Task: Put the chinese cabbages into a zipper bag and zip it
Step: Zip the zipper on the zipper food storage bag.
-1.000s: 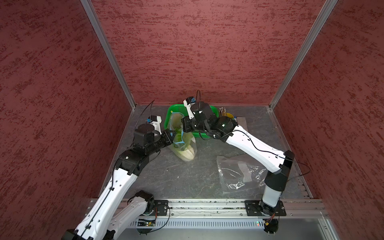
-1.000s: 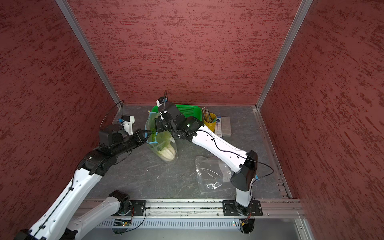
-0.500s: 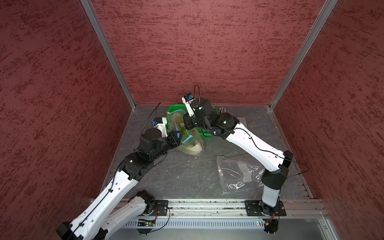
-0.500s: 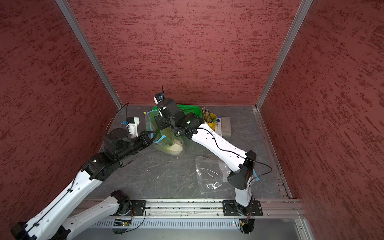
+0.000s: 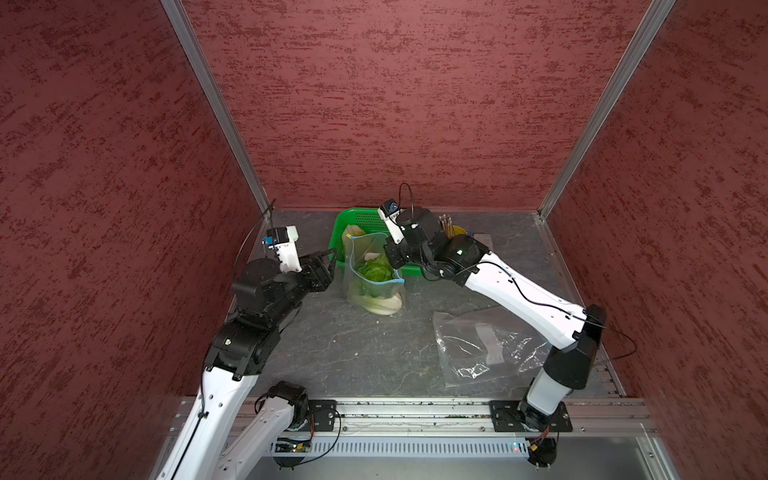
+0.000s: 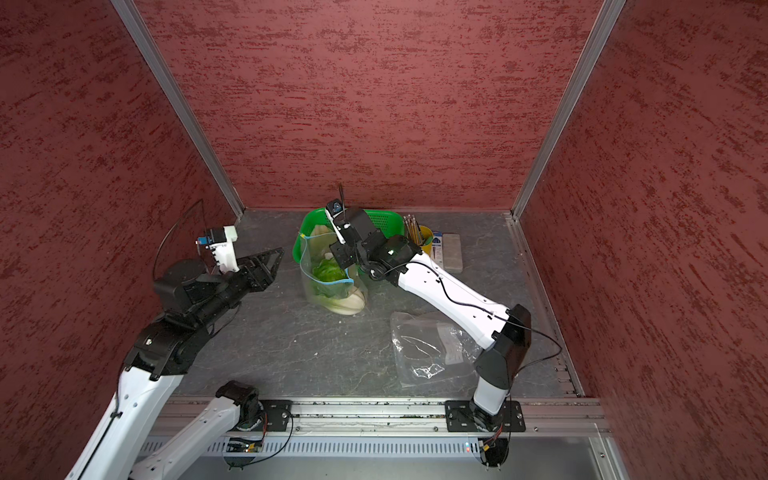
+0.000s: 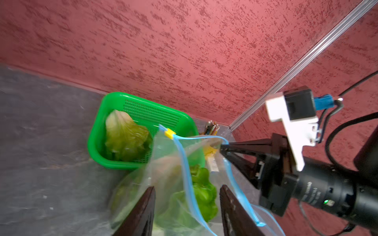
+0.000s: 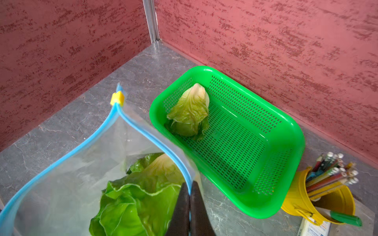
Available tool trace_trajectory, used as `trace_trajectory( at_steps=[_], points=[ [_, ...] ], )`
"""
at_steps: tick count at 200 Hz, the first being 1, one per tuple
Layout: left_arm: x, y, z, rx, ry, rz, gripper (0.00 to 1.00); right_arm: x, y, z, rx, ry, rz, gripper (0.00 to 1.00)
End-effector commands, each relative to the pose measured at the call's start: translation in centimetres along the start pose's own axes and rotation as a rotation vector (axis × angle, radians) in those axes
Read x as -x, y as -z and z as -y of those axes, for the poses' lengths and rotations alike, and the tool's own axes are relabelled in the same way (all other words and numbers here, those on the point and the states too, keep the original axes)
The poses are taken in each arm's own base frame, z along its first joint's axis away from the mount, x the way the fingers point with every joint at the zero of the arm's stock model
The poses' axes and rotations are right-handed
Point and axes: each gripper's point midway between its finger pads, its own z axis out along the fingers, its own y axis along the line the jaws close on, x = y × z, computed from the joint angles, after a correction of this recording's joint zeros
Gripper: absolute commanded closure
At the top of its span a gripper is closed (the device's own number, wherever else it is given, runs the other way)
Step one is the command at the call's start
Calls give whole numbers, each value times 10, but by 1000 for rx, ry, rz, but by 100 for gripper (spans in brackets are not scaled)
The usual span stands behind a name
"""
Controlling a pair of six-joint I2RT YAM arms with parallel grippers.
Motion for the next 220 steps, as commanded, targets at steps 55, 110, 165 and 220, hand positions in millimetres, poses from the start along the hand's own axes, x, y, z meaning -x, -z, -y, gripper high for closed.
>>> trace_trajectory(
  at_steps=[55, 110, 165, 220],
  points=[
    [-22, -36, -22, -263, -276, 24, 47, 29, 24, -3, 128, 86, 174, 100],
    [-33, -75, -33, -450, -308, 44, 47, 34, 22, -3, 157, 115, 191, 100],
    [-33, -97, -22, -610, -344, 7, 48, 32, 14, -4, 182, 107, 192, 100],
    [-41, -112, -9, -668, -383, -31, 61, 35, 8, -3, 196, 100, 199, 100]
  ],
)
